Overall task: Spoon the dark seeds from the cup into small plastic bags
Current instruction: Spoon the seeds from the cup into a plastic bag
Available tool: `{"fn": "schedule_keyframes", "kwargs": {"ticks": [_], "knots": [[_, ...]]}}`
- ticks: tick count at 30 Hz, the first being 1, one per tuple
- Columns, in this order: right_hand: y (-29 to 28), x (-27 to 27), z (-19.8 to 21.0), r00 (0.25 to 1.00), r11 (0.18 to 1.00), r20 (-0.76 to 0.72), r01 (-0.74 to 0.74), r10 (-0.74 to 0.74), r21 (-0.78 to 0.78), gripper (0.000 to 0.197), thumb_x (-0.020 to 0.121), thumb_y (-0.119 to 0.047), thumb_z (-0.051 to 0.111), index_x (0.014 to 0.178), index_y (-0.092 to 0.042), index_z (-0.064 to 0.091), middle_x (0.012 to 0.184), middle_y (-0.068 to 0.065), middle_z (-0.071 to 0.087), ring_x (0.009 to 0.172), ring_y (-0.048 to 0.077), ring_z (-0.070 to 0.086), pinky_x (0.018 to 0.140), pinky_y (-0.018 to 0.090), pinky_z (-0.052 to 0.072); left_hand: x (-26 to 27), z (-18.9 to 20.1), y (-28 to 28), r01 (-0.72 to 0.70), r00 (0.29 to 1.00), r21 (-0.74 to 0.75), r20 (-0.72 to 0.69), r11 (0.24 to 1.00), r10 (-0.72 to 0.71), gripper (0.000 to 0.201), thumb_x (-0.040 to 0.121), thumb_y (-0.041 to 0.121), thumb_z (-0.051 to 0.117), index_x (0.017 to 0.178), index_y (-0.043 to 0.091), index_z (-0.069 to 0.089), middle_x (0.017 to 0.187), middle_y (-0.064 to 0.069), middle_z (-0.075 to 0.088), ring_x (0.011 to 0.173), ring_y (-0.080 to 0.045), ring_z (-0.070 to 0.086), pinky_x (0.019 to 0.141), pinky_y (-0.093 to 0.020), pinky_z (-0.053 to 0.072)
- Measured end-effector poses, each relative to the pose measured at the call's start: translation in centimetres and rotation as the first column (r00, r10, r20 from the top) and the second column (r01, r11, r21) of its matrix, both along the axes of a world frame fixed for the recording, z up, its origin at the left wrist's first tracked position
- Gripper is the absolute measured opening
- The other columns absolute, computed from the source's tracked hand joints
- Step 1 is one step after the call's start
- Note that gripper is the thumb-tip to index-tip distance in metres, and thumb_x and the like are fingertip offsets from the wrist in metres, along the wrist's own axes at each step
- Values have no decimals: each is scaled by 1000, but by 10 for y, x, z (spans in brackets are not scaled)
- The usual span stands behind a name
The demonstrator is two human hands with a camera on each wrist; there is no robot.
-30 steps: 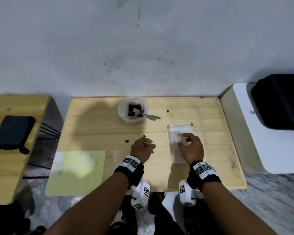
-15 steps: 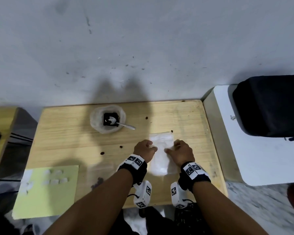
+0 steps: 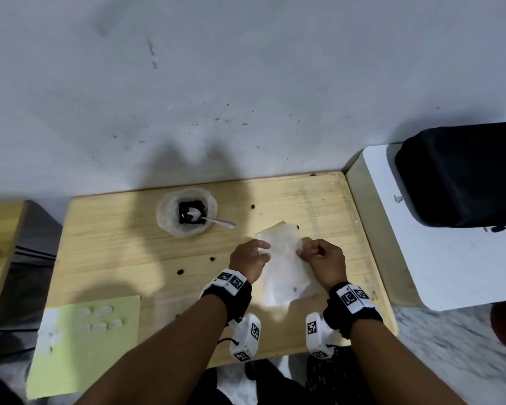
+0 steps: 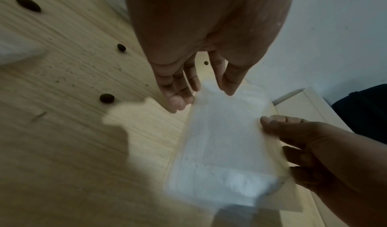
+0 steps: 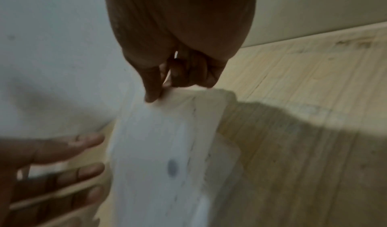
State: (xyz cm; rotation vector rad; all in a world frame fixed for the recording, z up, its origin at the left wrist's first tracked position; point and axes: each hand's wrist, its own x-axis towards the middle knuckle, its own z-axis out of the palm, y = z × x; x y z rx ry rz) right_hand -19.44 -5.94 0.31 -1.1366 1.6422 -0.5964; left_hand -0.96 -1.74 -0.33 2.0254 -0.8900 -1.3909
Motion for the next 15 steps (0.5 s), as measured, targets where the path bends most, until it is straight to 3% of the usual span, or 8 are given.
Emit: {"fn": "schedule_keyframes", "kwargs": {"ticks": [2,5,9,11,13,15], "knots": [[2,3,16,984,999,176,-21,13,42,17,77,4,77,75,-10,68,63,-6,65,59,3,57,55,12,45,3,9,2,-59,998,-99,-22,993,57,19,80,17,69,85,34,71,107,0,68,87,-12,64,76,-23,46],[5,7,36,956,990,280,-118,92,78,16,82,3,73,79,-11,66,62,-5,67,42,4,41,40,14,31,13,21,5,-153,987,-236,-78,960,138,23,80,12,71,76,35,69,98,-1,70,57,-4,60,66,-26,47],[12,16,44,951,978,279,-173,135,117,15,83,-3,74,82,-15,64,56,-7,55,45,12,29,43,17,23,35,35,11,-204,979,-292,-75,935,190,23,78,13,72,74,36,69,82,7,68,62,-13,60,67,-31,49],[15,26,52,956,976,257,-180,144,122,19,81,-1,75,88,-14,64,59,-5,57,47,13,36,41,17,28,44,41,14,-180,984,-334,-64,925,168,31,81,4,67,73,33,69,78,5,67,56,-5,57,64,-27,49],[17,40,63,968,980,167,-195,185,42,33,77,1,79,102,-17,66,77,-1,65,59,14,54,49,15,40,54,51,18,-101,994,-383,-10,918,105,31,84,-2,61,75,27,69,85,-7,70,49,2,54,60,-20,47],[16,55,74,969,963,0,-247,249,-105,45,75,-6,82,111,-27,66,95,-6,68,65,11,57,60,17,44,65,63,22,32,997,-407,78,913,0,28,84,-4,57,81,19,72,88,-8,71,49,4,54,58,-11,43]]}}
